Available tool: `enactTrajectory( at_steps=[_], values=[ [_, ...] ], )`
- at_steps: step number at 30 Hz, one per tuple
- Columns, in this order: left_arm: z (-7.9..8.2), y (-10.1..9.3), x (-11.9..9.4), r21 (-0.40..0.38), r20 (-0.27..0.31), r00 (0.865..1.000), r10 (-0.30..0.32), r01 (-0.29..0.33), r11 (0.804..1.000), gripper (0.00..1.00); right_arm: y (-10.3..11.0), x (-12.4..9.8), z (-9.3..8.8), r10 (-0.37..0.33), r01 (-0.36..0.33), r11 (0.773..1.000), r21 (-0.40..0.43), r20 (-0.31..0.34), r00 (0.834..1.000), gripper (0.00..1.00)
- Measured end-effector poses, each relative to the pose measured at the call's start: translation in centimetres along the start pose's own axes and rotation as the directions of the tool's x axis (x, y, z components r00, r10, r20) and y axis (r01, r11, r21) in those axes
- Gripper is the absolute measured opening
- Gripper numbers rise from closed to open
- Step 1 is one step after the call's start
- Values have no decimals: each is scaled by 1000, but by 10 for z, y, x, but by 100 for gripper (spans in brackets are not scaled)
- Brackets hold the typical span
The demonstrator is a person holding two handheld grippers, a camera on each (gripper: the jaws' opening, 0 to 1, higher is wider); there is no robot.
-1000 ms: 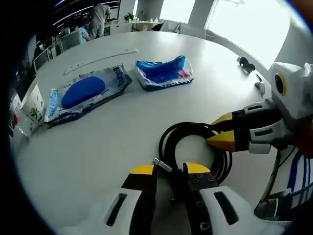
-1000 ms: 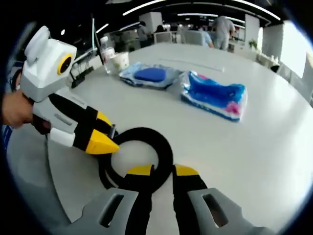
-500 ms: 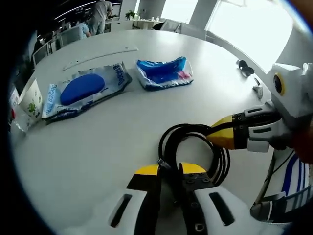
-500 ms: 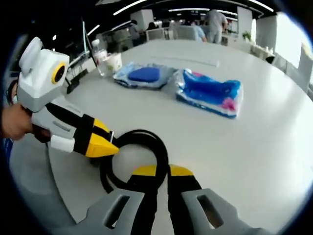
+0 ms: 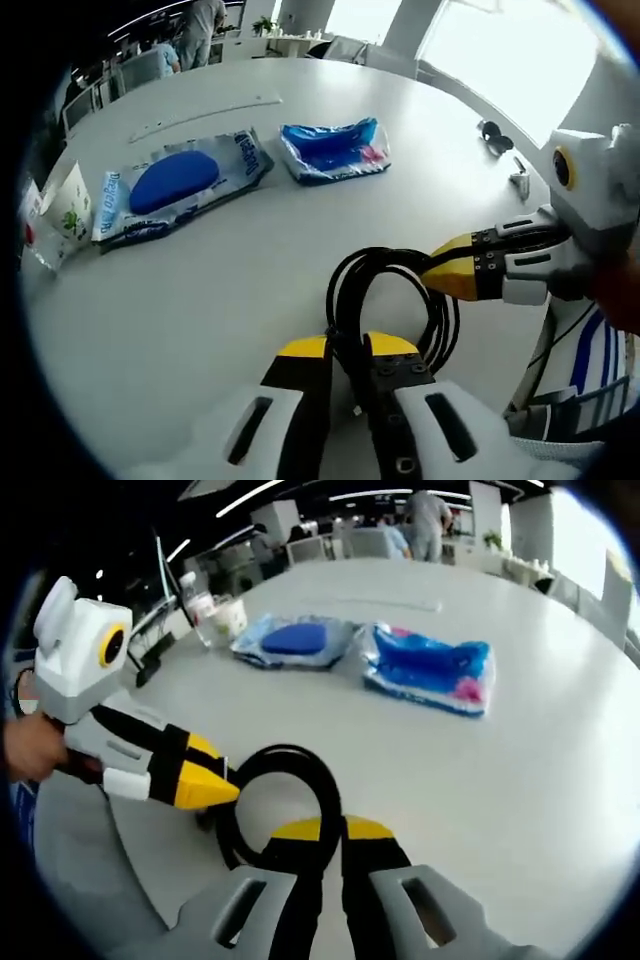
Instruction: Arrange the tabletop items into an orderly group along one side of the table until the central work area is clear of visible clutter.
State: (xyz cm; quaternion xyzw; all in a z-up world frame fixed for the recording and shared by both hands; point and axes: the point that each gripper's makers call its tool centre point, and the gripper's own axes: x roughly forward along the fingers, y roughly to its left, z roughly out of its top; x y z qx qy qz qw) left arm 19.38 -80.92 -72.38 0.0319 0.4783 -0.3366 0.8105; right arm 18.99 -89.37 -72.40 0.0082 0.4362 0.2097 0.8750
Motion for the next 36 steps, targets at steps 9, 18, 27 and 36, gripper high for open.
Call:
enactTrajectory(
  at_steps=[9, 18, 27, 36],
  values=[
    [2, 9, -12, 15, 1, 1000, -1, 1, 1000, 6, 12, 1, 10, 10, -10, 1000, 12, 11, 1000, 0],
    [2, 21, -25, 27, -4, 1000, 4, -4, 1000, 5, 27, 4, 18, 30, -31, 999, 40, 10, 999, 0],
    [4, 38, -37, 9, 1, 1000, 17, -17, 1000, 5, 43, 10, 30, 57, -58, 997, 53, 16, 998, 0],
    [11, 52, -43, -18, 11, 1000, 30, -29, 999, 4, 49, 17, 45, 72, -73, 997, 38, 23, 997, 0]
  ],
)
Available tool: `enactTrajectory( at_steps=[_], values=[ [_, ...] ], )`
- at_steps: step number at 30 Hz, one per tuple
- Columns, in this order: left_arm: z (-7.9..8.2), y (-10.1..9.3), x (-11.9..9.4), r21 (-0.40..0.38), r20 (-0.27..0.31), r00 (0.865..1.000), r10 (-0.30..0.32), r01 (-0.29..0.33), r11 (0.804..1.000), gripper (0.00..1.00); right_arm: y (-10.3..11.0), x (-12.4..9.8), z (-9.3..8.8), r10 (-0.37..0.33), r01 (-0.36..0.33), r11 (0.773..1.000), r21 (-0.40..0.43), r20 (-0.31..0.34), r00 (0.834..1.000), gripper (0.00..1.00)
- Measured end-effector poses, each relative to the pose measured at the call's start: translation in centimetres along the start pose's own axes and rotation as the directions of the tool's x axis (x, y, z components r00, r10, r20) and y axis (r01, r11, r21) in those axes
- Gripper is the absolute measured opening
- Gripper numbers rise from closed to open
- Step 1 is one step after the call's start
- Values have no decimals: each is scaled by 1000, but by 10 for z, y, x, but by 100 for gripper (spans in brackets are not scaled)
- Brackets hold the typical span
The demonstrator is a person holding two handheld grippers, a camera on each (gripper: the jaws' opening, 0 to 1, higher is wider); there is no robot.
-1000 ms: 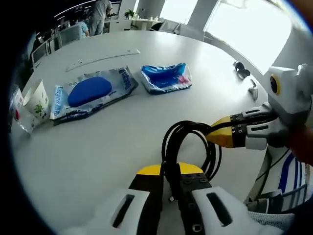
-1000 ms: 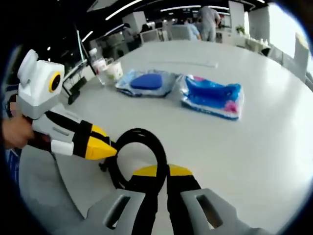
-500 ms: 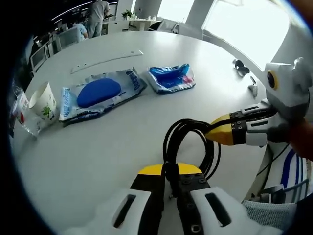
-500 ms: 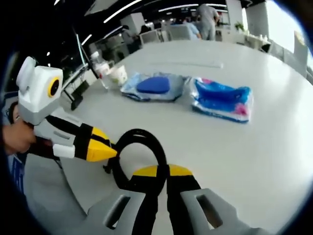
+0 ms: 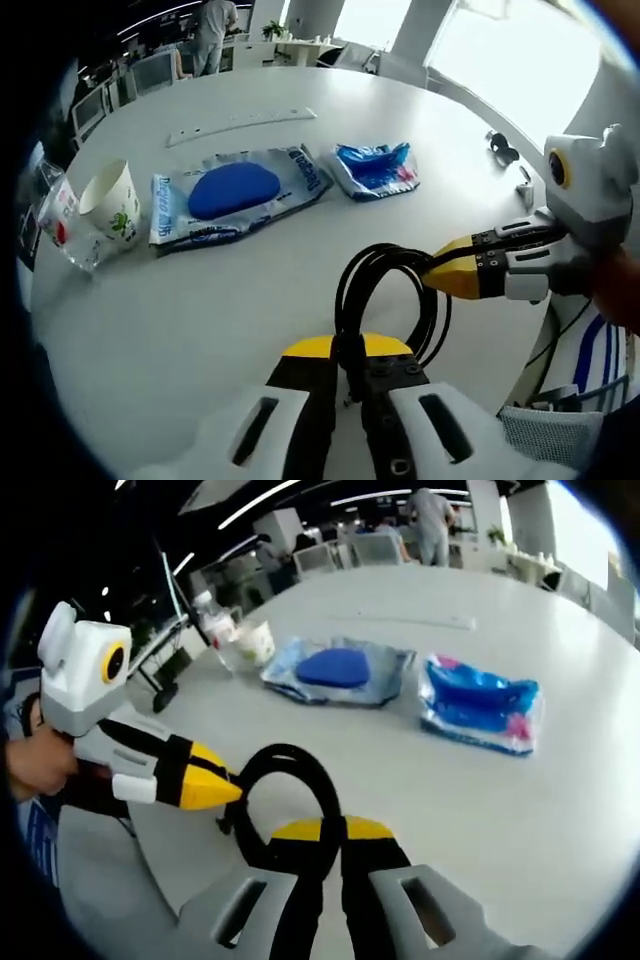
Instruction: Arrange the tabletop items into an orderly group along one side of the table until the central work area is clear of visible clutter.
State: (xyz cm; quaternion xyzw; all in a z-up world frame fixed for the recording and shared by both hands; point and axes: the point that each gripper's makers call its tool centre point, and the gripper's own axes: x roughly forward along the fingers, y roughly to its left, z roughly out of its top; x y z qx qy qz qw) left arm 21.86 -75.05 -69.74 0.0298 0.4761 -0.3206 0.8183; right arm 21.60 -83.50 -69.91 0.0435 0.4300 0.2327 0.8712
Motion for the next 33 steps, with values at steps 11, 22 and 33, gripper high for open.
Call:
enactTrajectory(
  at_steps=[11, 22, 33],
  values=[
    [10, 15, 4, -19, -10, 1000, 6, -6, 1000, 4, 0, 15, 14, 14, -14, 1000, -3, -3, 1000, 0],
    [11, 25, 17, -27, -24, 1000, 4, -5, 1000, 5, -6, 28, 15, 3, -3, 1000, -5, -7, 1000, 1],
    [16, 31, 36, -8, -26, 1000, -1, 1, 1000, 6, -20, 43, 16, -16, 16, 1000, -26, -3, 1000, 1]
  ],
)
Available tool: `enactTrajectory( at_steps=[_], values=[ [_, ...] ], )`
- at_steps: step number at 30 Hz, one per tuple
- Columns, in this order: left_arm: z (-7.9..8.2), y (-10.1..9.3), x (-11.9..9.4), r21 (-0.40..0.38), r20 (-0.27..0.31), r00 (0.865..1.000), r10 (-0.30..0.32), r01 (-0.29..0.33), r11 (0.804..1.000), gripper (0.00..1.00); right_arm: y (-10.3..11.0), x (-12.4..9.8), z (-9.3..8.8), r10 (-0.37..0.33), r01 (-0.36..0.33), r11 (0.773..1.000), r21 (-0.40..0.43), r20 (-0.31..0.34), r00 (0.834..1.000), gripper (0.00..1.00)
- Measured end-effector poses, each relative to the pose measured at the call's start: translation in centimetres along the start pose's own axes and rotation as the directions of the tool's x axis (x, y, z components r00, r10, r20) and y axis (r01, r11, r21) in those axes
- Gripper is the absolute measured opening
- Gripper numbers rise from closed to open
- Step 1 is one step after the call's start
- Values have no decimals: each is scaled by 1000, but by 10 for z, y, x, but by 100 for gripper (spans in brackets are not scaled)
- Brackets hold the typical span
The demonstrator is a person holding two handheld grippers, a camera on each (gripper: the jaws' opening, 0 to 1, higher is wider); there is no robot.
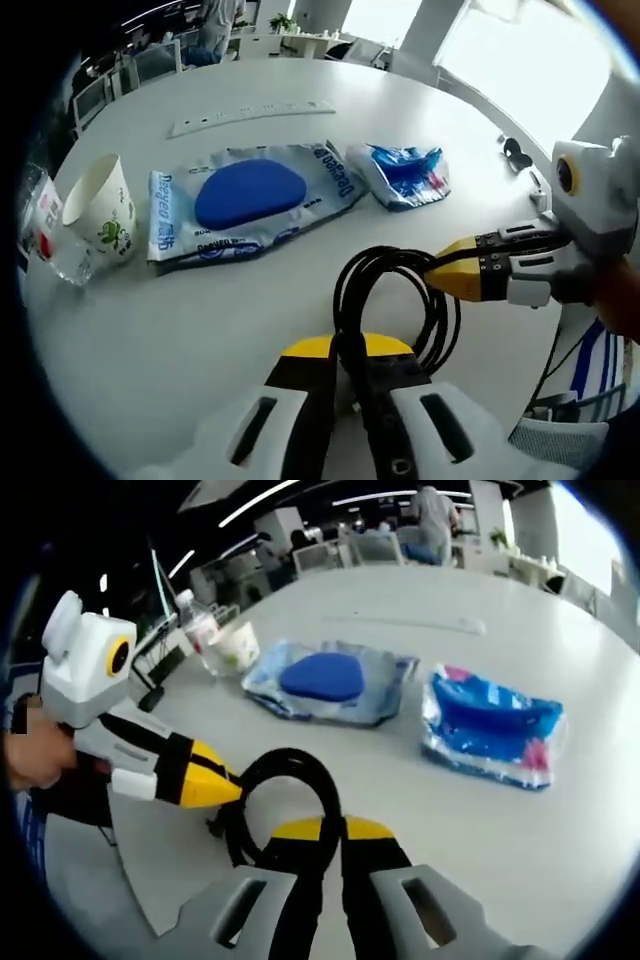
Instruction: Arrange the tabletop items into an orderly group along one side of the table until the central work area is clear of visible clutter.
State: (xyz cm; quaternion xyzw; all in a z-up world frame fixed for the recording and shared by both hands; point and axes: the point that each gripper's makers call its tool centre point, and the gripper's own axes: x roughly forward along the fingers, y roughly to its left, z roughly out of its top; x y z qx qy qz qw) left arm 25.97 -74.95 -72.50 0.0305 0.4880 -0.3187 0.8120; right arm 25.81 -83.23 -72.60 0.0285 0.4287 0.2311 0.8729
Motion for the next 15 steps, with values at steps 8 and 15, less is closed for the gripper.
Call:
enactTrajectory(
  at_steps=[8, 15],
  values=[
    [4, 3, 8, 17, 7, 1000, 1, -1, 1000, 6, -6, 7, 0, -10, 10, 1000, 0, 2, 1000, 1],
    [6, 5, 13, 25, 12, 1000, -4, 4, 1000, 6, -9, 13, -1, -20, 20, 1000, -1, -2, 1000, 1]
  ],
)
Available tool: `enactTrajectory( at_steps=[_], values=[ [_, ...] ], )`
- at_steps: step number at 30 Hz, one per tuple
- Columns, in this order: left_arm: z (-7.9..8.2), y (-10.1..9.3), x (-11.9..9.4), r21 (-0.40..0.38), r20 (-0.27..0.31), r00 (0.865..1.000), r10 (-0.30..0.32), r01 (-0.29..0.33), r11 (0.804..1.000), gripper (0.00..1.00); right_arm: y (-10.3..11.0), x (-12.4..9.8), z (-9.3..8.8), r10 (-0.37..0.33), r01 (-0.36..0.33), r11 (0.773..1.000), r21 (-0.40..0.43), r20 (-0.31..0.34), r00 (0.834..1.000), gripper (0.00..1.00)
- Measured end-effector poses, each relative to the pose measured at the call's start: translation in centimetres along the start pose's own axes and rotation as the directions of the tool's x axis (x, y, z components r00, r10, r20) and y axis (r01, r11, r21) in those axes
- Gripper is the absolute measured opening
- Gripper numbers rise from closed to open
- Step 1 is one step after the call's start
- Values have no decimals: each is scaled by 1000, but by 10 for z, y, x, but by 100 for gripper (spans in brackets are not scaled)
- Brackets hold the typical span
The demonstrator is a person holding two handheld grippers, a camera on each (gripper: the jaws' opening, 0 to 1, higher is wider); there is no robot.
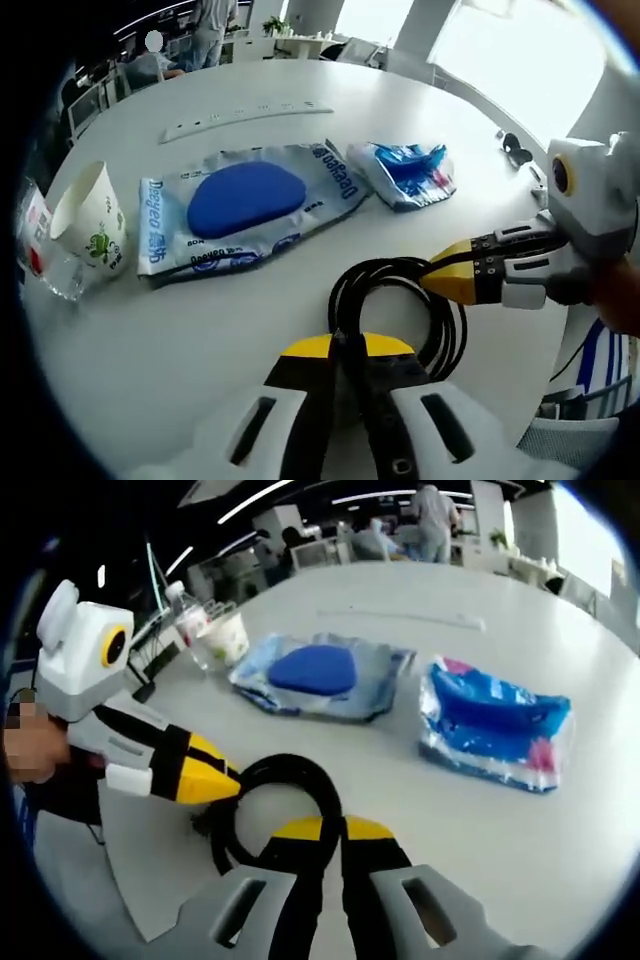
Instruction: Arrange the tabletop items into an orderly group along one side of the table until the central work area is clear of visible clutter.
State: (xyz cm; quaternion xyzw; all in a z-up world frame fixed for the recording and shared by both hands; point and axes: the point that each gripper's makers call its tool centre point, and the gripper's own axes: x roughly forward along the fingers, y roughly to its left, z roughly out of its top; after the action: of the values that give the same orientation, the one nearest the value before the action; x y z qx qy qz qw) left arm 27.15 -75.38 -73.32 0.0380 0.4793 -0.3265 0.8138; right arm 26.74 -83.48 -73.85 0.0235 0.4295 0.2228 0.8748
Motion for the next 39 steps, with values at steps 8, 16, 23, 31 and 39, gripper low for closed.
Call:
enactTrajectory(
  at_steps=[8, 16, 23, 31, 39],
  values=[
    [3, 3, 4, 2, 4, 1000, 1, -1, 1000, 7, -4, 5, 3, -2, 2, 1000, -3, 6, 1000, 2],
    [7, 6, 5, 53, 22, 1000, 8, -10, 999, 9, -4, 5, 6, 22, -22, 1000, -8, 21, 1000, 5],
    [10, 8, -2, 64, 50, 999, 18, -22, 998, 19, -3, -2, 12, 23, -21, 1000, -16, 67, 998, 20],
    [24, 16, -18, 52, 122, 992, 44, -51, 997, 34, 1, -10, 15, 32, -28, 999, -40, 96, 995, 30],
    [27, 24, -35, 46, 166, 984, 66, -75, 996, 45, 12, -18, 21, 56, -51, 997, -51, 121, 991, 42]
  ],
)
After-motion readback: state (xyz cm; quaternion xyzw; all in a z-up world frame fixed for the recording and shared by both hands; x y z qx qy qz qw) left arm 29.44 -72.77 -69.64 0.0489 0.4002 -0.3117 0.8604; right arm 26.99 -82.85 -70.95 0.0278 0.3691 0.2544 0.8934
